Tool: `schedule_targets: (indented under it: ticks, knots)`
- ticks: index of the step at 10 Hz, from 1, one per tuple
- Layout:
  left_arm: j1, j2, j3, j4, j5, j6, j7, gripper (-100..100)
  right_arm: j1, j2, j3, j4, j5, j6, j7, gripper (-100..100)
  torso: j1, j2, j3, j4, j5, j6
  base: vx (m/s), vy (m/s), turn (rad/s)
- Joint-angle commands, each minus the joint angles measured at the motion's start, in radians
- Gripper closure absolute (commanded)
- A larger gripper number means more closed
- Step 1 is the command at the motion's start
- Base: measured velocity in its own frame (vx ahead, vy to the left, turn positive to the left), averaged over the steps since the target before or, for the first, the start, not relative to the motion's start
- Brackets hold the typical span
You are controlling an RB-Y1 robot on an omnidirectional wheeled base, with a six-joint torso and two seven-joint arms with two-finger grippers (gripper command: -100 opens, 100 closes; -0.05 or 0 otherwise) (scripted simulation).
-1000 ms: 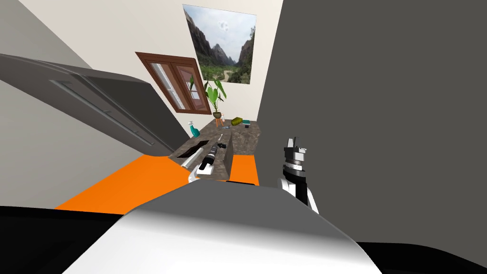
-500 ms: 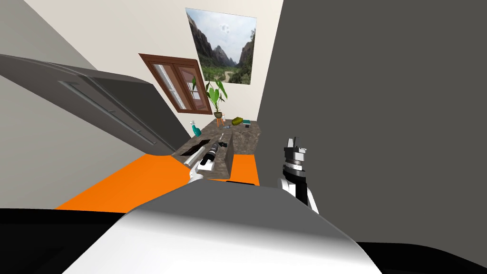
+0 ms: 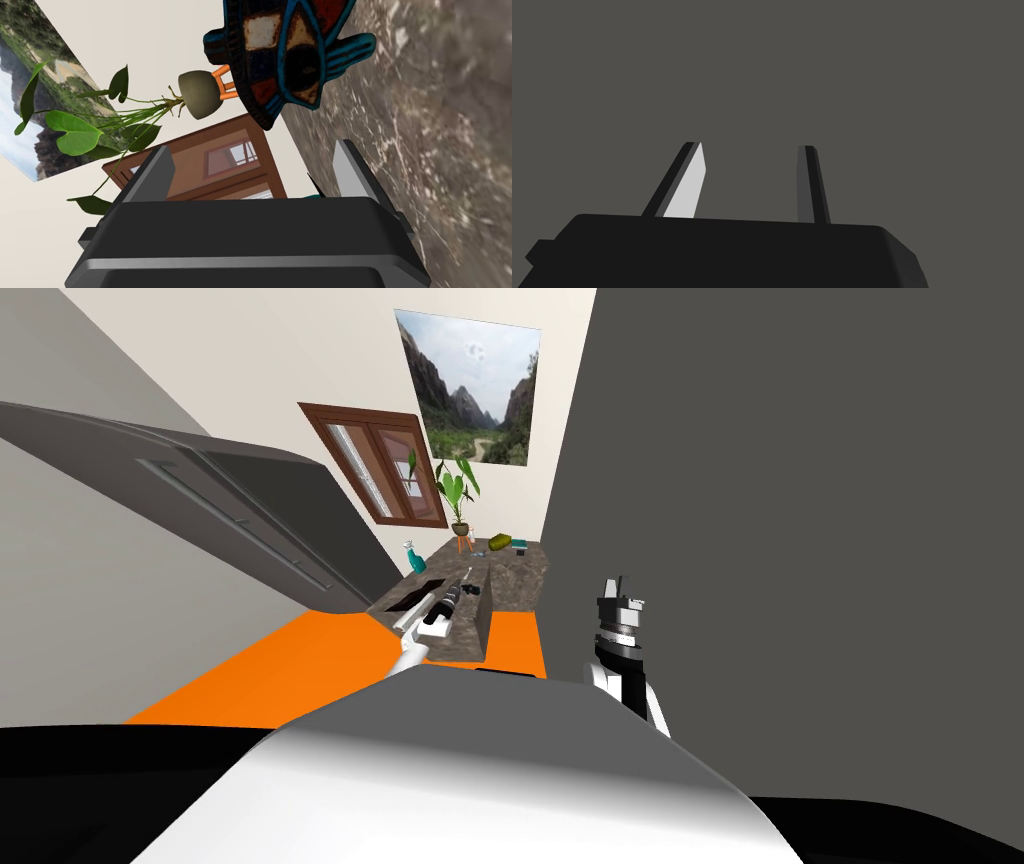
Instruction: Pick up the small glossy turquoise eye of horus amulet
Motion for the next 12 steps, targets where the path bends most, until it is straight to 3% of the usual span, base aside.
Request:
schedule_targets:
  ticks: [1, 2, 3, 5, 8, 10, 11, 12]
  knots:
    - [-0.039, 0.018, -0.005, 0.005, 0.014, 0.050, 0.013, -100, 0.000, 0.000, 0.000, 0.000, 0.000, 0.000, 0.000, 0, 0.000, 0.000, 0.000, 0.000, 0.000, 0.000, -0.050, 0.019, 0.004]
    - [-0.039, 0.018, -0.005, 0.005, 0.014, 0.082, 0.013, -100, 0.000, 0.000, 0.000, 0.000, 0.000, 0.000, 0.000, 0, 0.001, 0.000, 0.000, 0.000, 0.000, 0.000, -0.041, 0.016, -0.005]
    - [-0.074, 0.036, -0.009, 0.008, 0.027, 0.112, 0.025, -100, 0.000, 0.000, 0.000, 0.000, 0.000, 0.000, 0.000, 0, 0.001, 0.000, 0.000, 0.000, 0.000, 0.000, -0.042, 0.010, 0.001]
    - [-0.074, 0.036, -0.009, 0.008, 0.027, 0.155, 0.025, -100, 0.000, 0.000, 0.000, 0.000, 0.000, 0.000, 0.000, 0, 0.000, -0.001, 0.000, 0.000, 0.000, 0.000, -0.025, 0.012, -0.001]
    - [-0.145, 0.072, -0.018, 0.016, 0.056, 0.250, 0.050, -100, 0.000, 0.000, 0.000, 0.000, 0.000, 0.000, 0.000, 0, 0.000, -0.001, -0.001, 0.000, 0.000, 0.000, -0.030, 0.009, -0.004]
    - [-0.145, 0.072, -0.018, 0.016, 0.056, 0.296, 0.050, -100, 0.000, 0.000, 0.000, 0.000, 0.000, 0.000, 0.000, 0, 0.000, -0.001, 0.000, 0.000, 0.000, 0.000, -0.021, 0.014, -0.003]
    - [-0.181, 0.091, -0.022, 0.022, 0.071, 0.327, 0.062, -100, 0.000, 0.000, 0.000, 0.000, 0.000, 0.000, 0.000, 0, 0.000, -0.002, -0.001, 0.000, 0.000, 0.000, -0.017, 0.015, -0.009]
    - [-0.181, 0.091, -0.022, 0.022, 0.071, 0.355, 0.062, -100, 0.000, 0.000, 0.000, 0.000, 0.000, 0.000, 0.000, 0, 0.000, -0.002, -0.001, 0.000, 0.000, 0.000, -0.021, 0.012, -0.009]
